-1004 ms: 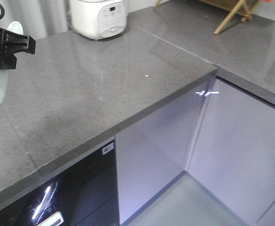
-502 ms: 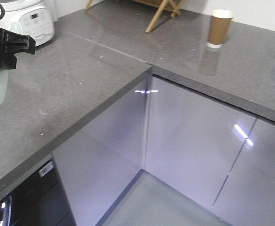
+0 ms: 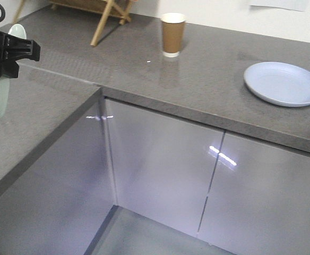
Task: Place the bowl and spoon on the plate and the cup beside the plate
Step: 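Drive the base, carrying spoon and bowl, to the counter with the blue plate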
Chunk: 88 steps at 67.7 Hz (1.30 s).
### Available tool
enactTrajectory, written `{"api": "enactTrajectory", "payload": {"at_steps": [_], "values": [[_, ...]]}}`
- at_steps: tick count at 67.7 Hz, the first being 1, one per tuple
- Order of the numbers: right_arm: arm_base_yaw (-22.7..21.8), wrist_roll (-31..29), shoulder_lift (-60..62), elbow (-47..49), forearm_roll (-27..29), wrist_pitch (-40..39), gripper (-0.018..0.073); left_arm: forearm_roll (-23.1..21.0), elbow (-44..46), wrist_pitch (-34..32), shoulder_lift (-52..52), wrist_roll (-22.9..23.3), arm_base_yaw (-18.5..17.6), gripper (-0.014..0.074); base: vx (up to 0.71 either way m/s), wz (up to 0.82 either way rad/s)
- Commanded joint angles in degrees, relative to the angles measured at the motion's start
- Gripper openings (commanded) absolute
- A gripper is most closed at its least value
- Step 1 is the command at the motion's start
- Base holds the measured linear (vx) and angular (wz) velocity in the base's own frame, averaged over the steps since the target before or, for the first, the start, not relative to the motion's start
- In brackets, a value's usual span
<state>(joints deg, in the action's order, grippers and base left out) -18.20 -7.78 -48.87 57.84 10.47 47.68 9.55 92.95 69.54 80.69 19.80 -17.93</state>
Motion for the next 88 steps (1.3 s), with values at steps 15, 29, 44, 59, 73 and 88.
{"api": "enactTrajectory", "payload": {"at_steps": [15,29,44,59,73,88], "values": [[-0.2,-0.5,0.4,1.6,0.3,-3.8,-0.0006,0.6,1.4,-2.4,-1.7,0.1,0.0,-0.0006,0.12,-0.38],[-0.2,-0.5,0.4,1.6,0.3,-3.8,-0.0006,0.6,1.4,-2.4,-1.7,0.1,0.0,-0.0006,0.12,-0.36],[-0.2,-0.5,0.4,1.6,0.3,-3.8,-0.0006,0.6,1.4,-2.4,-1.7,0.1,0.0,-0.0006,0.12,-0.31],[-0.2,-0.5,0.4,1.6,0.3,-3.8,-0.0006,0.6,1.4,-2.4,-1.7,0.1,0.0,-0.0006,0.12,-0.22],[-0.2,-0.4,0.4,1.6,0.3,-3.8,-0.0006,0.6,1.4,-2.4,-1.7,0.1,0.0,-0.0006,0.12,-0.15],[-0.2,-0.4,0.4,1.6,0.3,-3.8,-0.0006,0.6,1.4,-2.4,-1.7,0.1,0.0,-0.0006,0.11,-0.13]]}}
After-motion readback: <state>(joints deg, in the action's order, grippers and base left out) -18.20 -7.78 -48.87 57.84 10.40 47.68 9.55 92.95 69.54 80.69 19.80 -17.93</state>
